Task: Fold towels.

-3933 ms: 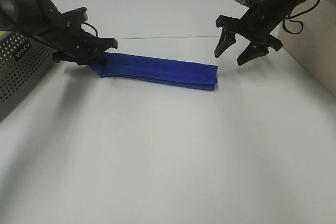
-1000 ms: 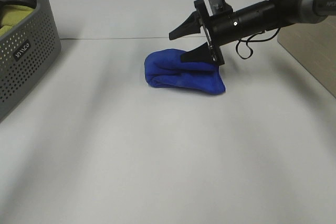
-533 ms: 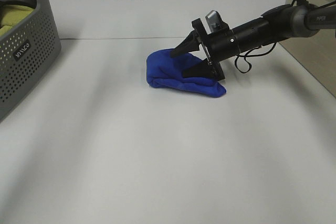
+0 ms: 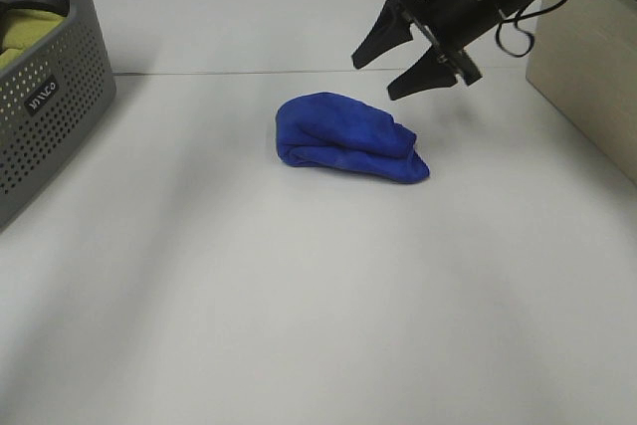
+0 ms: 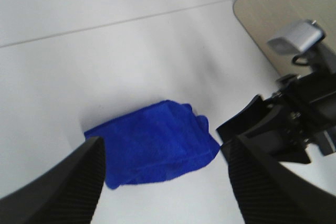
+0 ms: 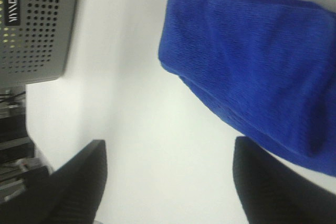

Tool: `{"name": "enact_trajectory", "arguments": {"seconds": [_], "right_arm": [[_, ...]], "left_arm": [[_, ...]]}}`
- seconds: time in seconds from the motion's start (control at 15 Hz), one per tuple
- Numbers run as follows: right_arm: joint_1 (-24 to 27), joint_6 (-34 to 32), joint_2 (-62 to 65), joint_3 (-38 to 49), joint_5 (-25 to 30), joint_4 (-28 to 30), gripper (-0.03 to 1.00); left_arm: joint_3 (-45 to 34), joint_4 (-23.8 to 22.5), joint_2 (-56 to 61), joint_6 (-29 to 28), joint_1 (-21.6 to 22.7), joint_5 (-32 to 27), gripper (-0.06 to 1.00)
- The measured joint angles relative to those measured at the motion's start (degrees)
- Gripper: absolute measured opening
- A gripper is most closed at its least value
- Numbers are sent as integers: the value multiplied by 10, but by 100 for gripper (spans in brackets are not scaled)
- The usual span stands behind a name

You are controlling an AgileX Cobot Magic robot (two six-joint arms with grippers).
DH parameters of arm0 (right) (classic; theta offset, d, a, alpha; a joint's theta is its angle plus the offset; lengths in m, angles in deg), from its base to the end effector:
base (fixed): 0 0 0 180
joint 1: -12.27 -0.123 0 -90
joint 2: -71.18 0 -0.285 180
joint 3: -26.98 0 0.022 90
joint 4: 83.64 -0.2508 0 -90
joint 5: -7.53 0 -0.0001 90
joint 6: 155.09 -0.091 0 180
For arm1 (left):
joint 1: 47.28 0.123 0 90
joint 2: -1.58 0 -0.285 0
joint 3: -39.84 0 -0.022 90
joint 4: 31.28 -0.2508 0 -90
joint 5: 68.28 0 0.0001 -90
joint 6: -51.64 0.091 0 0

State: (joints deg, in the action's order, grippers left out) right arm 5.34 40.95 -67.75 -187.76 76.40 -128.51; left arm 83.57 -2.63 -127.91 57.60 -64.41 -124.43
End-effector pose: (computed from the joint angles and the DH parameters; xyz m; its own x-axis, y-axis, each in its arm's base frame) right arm 0.4696 0.1174 0.2037 -0.9758 -0.0696 -0.2073 -0.1909 0.7337 0.6521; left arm 0.4529 -0.1775 0.3210 -0.8007 0.0642 -0.5956 0.3775 0.8260 -0.4186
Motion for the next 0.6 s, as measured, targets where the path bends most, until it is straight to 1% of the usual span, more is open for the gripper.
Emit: {"name": "enact_trajectory", "arguments": {"seconds": [0.13,0.27,0.4,0.47,0.6], "right_arm": [[0,-54,60,0,1,95,65],[0,-88,124,0,2,165,65],[0,-108,193,0,2,225,65],[0,-110,210,0,3,235,65],[0,-116,279,3,3,252,65]], "left_arm": [[0,-39,23,-15,0,-57,64],[-11,-77,58,-19,0,-102,64],[-44,-107,115,-24,0,-128,64],[-54,-113,133,-28,0,-130,64],[-125,-142,207,-39,0,-130,64]]}}
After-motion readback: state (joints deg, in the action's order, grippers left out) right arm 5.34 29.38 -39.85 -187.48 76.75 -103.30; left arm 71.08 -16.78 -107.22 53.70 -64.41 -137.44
